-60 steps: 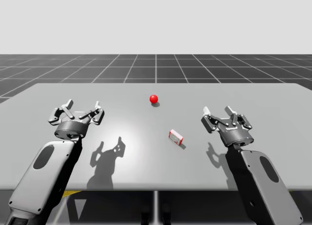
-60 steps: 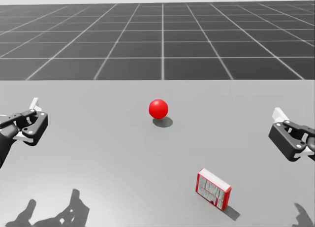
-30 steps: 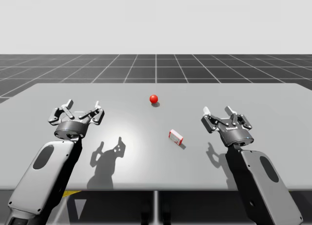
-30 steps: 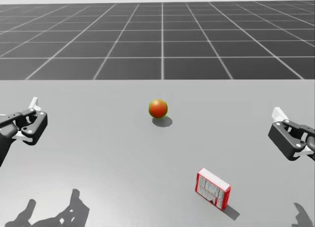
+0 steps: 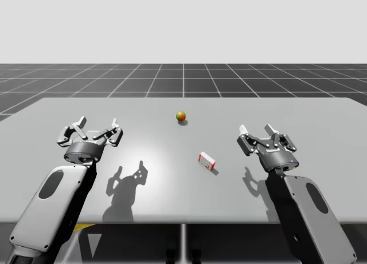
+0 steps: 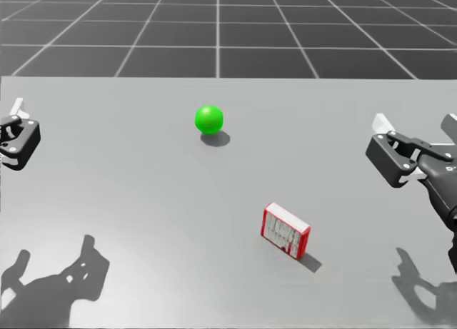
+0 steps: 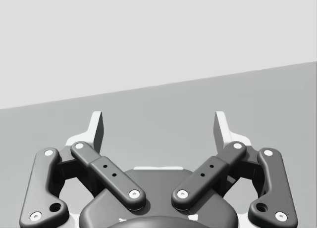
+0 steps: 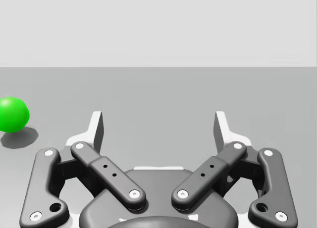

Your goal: Watch the red light. When it turns green, pick up the object.

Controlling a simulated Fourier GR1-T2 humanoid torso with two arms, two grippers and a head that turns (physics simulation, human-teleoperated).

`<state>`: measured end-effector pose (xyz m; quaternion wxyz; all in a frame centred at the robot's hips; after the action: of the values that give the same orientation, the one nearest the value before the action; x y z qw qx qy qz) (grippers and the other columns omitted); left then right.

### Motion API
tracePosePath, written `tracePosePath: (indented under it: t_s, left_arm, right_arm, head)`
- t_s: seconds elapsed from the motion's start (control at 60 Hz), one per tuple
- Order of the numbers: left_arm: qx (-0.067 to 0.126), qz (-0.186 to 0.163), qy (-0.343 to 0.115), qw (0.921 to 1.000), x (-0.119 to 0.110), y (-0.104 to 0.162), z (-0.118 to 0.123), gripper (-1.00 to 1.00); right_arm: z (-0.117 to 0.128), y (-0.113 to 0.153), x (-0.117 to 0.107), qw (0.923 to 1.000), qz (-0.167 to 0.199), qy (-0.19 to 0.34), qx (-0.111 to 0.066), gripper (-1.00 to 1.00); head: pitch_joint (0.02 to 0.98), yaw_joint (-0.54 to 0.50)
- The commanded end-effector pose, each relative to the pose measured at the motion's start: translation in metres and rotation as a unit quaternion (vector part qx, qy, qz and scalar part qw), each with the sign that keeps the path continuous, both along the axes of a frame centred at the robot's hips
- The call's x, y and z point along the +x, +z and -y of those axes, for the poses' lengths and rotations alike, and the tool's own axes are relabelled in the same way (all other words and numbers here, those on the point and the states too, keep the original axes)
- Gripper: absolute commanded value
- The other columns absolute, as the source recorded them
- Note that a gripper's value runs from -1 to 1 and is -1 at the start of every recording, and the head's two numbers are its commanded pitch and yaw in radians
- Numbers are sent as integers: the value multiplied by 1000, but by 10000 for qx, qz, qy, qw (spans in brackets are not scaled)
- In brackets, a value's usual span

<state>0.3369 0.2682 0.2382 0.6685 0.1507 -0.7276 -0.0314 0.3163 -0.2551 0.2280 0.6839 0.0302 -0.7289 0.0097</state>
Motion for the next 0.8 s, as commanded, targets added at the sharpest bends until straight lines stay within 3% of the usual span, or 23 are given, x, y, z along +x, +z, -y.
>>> tracePosePath:
  t_s: [0.017, 0.267, 0.5, 0.617, 0.733, 0.8]
  left_arm:
    - [14, 1, 6, 10000, 0, 0, 0, -1000]
    - [21, -1, 4, 10000, 0, 1, 0, -1000]
    - [36, -6, 32, 10000, -2, 1, 2, -1000]
    - [30, -16, 38, 10000, -3, 1, 2, -1000]
    - [25, -24, 71, 10000, -4, 1, 2, -1000]
    - [20, -31, 77, 10000, -4, 1, 2, -1000]
  right_arm:
    - [0, -1, 1, 10000, -16, -6, 2, -1000]
    - [-1, -1, 1, 10000, -29, 19, -8, -1000]
    - [-5, 1, -1, 9999, -1, 102, -9, -1000]
    - [-11, 4, -3, 9996, 172, 178, -116, -1000]
    - [-15, 2, -8, 9987, 20, 489, -124, -1000]
    - [-15, 3, -14, 9972, -21, 703, -267, -1000]
  head:
    - [722, -73]
    - [816, -147]
    - [821, -141]
    - [824, -142]
    - [828, -143]
    - [830, -143]
